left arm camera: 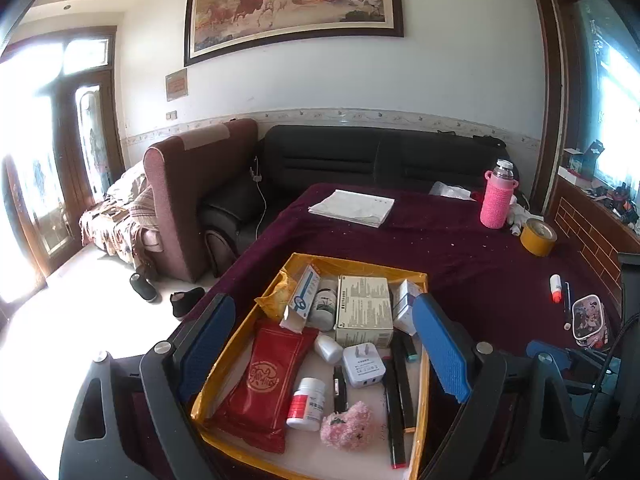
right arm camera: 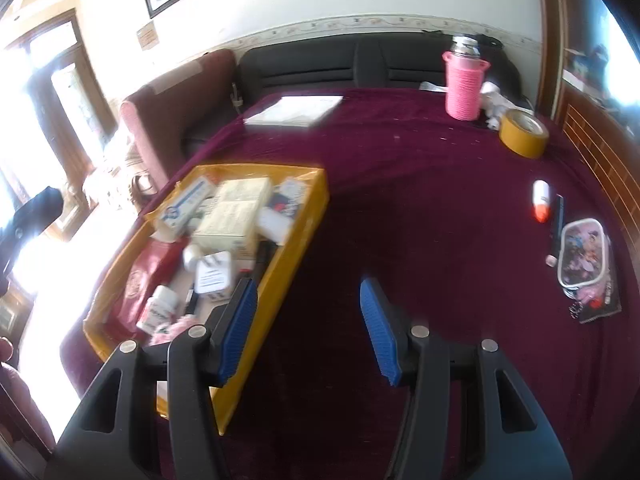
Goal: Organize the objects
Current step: 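Move the right gripper toward the white orange-tipped bottle beside the pencil case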
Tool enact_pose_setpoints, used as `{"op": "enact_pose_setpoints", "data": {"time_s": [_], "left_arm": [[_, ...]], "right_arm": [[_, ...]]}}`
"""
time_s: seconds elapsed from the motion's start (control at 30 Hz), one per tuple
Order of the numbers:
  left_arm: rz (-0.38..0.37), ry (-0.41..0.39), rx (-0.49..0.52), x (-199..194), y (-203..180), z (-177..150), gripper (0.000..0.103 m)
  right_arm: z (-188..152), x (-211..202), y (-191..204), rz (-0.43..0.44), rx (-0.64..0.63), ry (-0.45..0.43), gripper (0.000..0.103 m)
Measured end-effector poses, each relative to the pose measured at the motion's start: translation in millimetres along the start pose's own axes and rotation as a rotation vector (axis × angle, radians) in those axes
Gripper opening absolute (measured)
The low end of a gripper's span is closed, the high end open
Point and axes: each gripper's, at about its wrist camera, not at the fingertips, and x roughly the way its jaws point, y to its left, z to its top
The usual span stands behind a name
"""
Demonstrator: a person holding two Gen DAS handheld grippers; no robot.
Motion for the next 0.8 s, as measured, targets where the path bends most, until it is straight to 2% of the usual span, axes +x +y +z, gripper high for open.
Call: {"op": "enact_pose_setpoints", "data": {"time_s": [0.2, 0.57, 0.7, 0.8], "left_arm": [[0.003, 0.008, 0.063, 0.2, -30.5, -0.6, 0.087], [-0.029, 0.073, 0.133, 19.6, -77.4, -4.8, 0.087], [-0.098, 0.124, 0.151, 27.1, -101.0, -12.2, 0.087], [-0.173, 0.160, 0.173, 29.8, -122.6, -21.9, 0.087]], "right_arm": [[-1.4, -1.3, -31.0, -0.014, 0.047, -0.004, 0.052], [-3.1, -0.5, -85.9, -0.041, 0.126, -0.008, 0.052], [-0.5, -8.3, -120.0, -0.059, 0.168, -0.028, 0.052], [6.8, -23.5, -171.2, -0.090, 0.269, -0.067, 0.052]]}}
